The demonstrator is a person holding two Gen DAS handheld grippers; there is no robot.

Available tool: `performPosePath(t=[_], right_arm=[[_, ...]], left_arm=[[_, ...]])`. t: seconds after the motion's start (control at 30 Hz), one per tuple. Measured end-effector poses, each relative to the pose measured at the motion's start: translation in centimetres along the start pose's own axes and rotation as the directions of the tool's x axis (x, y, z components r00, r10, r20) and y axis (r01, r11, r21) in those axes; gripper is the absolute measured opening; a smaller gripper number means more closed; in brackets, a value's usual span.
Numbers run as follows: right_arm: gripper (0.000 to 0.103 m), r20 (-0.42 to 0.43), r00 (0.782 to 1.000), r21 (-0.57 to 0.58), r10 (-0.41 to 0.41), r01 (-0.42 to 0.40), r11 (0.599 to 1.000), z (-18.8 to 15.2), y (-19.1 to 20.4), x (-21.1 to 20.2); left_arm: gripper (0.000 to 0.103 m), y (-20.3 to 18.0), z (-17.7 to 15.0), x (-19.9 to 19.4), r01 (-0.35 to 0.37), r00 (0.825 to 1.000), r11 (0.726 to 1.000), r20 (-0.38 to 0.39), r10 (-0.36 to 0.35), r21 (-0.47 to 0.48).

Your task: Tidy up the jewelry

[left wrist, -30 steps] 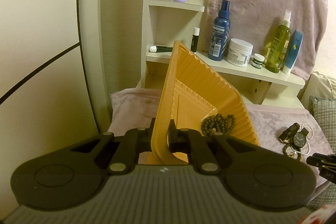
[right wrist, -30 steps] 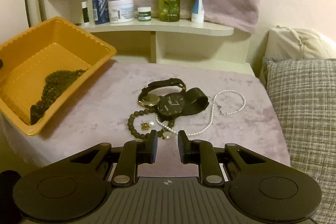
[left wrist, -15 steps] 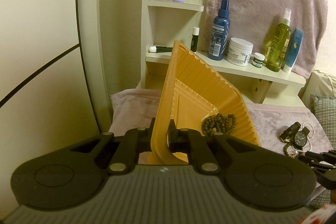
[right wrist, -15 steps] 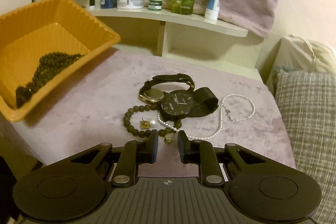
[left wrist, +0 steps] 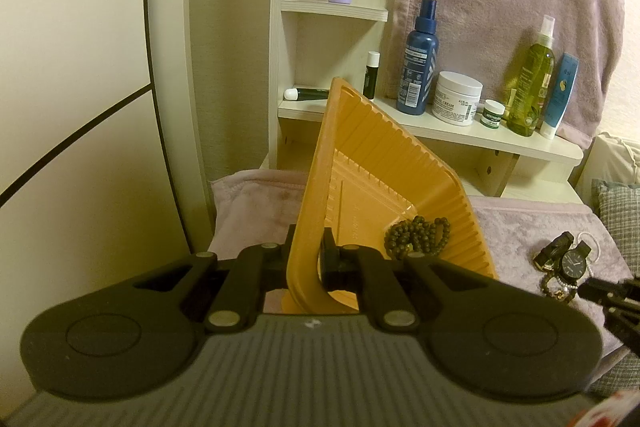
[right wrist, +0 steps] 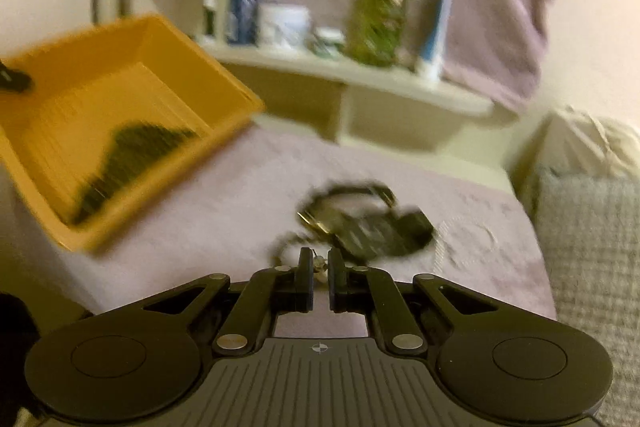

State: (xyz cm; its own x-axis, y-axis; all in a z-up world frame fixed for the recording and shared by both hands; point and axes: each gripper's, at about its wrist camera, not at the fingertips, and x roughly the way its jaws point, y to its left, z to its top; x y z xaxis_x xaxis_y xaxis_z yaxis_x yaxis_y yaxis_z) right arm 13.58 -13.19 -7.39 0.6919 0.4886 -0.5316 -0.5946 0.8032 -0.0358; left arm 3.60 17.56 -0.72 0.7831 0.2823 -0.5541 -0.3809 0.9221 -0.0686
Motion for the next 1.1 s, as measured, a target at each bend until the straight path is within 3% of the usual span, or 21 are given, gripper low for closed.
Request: performPosePath(t=[0.1,0.33,0.57,0.7,0.8,0.87,1.1], right_arm=[[0.007,0.044,0.993,0.005,0.107,-0.107,0.994,2.2,1.5,-0.8],[0.007,0.055,0.947,-0.062,0.316,-0.312,0.948,4.8,6.0,-0.2],[0.007,0.014,0.921,-0.119,0.389,-0.385,0.915,5.1,9.0,1.8],[0.007,0.013,0.915,-0.127,0.403,-0.398,0.909,4.9,9.4,2.3],[0.012,0.023,0.898,-0.110,0.439,-0.435,0.894,4.7,9.2,2.1],[0.028,0.036,0.899,-0.118,0.436,-0.430,0.895,4.5,9.0,1.6],[0.029,0.061,0.962,0.023,0.266,-0.268,0.963,2.2,4.7,0.0]], left_arm=[[0.007,0.0,0.0,0.0,0.001,1.000,1.000,0.000,-0.001,-0.001],[0.007,0.0,0.0,0.0,0.002,1.000,1.000,0.000,-0.002,0.000],[0.007,0.1,0.0,0.0,0.008,1.000,1.000,0.002,-0.008,-0.006],[0.007,0.1,0.0,0.0,0.008,1.000,1.000,0.002,-0.008,-0.006],[0.007,0.1,0.0,0.0,0.009,1.000,1.000,0.001,-0.009,-0.007],[0.007,0.2,0.0,0.0,0.009,1.000,1.000,0.001,-0.009,-0.009],[0.007,0.2,-0.1,0.0,0.011,1.000,1.000,0.002,-0.011,-0.012]])
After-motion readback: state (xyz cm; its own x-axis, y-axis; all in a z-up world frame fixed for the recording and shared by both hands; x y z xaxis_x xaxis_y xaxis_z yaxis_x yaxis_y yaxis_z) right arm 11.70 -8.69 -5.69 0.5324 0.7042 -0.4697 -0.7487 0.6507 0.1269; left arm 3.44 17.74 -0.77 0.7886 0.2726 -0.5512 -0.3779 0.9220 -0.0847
